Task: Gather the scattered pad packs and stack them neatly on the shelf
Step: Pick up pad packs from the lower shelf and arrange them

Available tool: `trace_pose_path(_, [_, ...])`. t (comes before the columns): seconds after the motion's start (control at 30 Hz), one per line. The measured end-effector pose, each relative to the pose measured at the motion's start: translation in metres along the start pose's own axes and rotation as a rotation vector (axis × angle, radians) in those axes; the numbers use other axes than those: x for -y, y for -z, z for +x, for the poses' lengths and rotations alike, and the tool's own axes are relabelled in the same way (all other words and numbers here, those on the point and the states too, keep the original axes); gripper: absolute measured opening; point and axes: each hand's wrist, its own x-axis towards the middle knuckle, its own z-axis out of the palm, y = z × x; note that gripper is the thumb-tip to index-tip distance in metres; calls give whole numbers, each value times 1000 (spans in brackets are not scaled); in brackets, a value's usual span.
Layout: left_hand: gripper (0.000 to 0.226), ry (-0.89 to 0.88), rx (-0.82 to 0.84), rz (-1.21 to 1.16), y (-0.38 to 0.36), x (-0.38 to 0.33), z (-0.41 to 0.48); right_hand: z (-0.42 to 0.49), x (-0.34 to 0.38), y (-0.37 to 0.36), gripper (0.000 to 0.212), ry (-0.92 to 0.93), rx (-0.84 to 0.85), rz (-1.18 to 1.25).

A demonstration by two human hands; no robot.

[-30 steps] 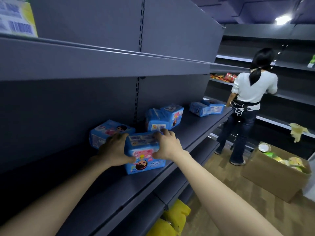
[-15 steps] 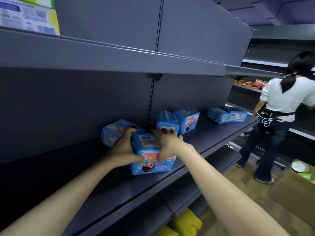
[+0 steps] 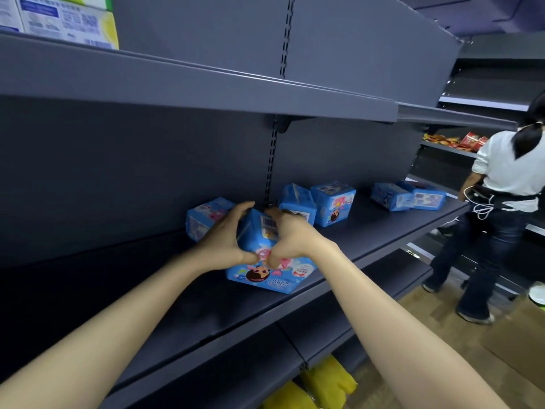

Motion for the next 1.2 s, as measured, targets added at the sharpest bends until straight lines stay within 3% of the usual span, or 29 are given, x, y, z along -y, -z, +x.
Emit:
trace_pose_path(0.23, [100,46,-129,21,5,9,-5,1,-1,-1,67,-107,-101,309])
trace_pose_path(0.33, [82,35,-336,147,4,13,-11,1,1,0,85,-178,-133,441])
trace_pose_path(0.43, [62,-116,-444,260,-2,8,-27,3,3,-3,100,-236,-150,547])
trace_pose_path(0.53, [64,-310,-387,374,-12,6,-45,10,10,-10,106,-306,-145,813])
trace_pose_path(0.7, [83,-368,-386,740,-25,11,-63,21,22,-23,98,-530,-16,1242])
trace_pose_path(0.87, [114,-309,-487,937,-20,25,-75,19,25,-34,86,-603,100,1424])
trace_pose_path(0.97, [111,-318,-564,991,-14,29,-77,17,30,-36,71,-624,129,1487])
trace_pose_path(1.1, [94,-358,-672,992,1,27,-78,8,49,-40,69,-609,233,1546])
trace_pose_path(1.2, [98,-369,-663,953,19,32,-89,-2,62,-42,68,-593,273,1479])
